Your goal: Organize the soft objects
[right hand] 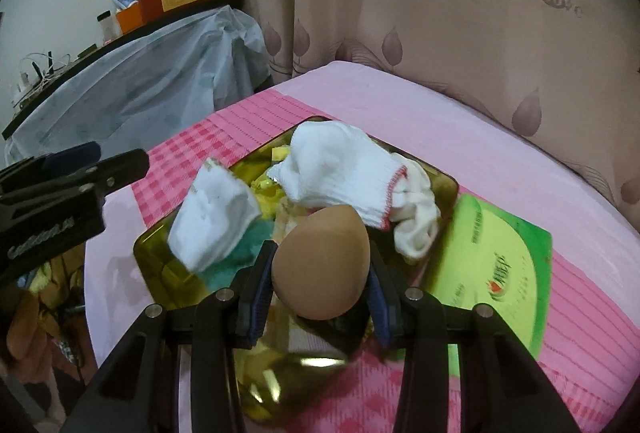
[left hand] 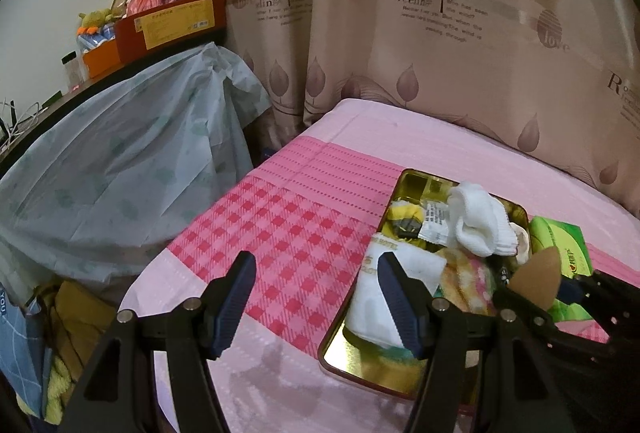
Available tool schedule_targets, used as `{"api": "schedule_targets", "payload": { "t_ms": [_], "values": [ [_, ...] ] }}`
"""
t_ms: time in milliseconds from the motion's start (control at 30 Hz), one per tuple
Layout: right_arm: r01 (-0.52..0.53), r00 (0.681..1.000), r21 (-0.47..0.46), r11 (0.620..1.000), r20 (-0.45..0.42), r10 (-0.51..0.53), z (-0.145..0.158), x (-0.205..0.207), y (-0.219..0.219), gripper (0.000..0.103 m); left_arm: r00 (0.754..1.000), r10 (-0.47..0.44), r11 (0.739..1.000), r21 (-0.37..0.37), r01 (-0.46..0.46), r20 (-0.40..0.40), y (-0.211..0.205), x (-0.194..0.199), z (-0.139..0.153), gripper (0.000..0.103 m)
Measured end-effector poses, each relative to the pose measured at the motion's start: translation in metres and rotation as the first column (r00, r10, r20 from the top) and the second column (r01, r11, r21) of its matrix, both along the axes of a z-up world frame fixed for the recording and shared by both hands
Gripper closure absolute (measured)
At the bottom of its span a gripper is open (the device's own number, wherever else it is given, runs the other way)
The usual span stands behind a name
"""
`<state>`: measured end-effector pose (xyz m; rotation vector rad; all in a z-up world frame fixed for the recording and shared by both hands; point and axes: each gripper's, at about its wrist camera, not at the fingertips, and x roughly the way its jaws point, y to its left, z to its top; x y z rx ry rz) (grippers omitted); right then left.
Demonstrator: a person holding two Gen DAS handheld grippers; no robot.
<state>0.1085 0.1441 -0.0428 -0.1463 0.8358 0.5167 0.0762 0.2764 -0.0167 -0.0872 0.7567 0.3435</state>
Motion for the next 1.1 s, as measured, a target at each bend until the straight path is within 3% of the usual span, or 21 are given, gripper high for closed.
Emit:
{"api": "schedule_targets", "payload": {
  "t_ms": [700,833,1100],
  "values": [
    [0.026,1.000,-0.041,0.999,0.019,-0.025,-0.014,0.006,0.019,0.062,1.000,-0.002,1.000,-0.001,0.002,0.000,0.000,0.002,-0.001,0.038],
    [0.051,0.998,-0.042,0.998,0.040,-0.049,-0.008,-0.001,0.020,0.037,1.000,-0.005,1.000,-0.005,0.005,0.002,-0.001,0.001,-0.001,0.038],
    [0.111,0.993,-0.017,0.994,0.037,-0.110,0.000,-0.021,0.008,0.022,1.000,-0.012,1.000,-0.015,0.012,0.009,-0.002,0.001,0.000,0.038]
  ]
}}
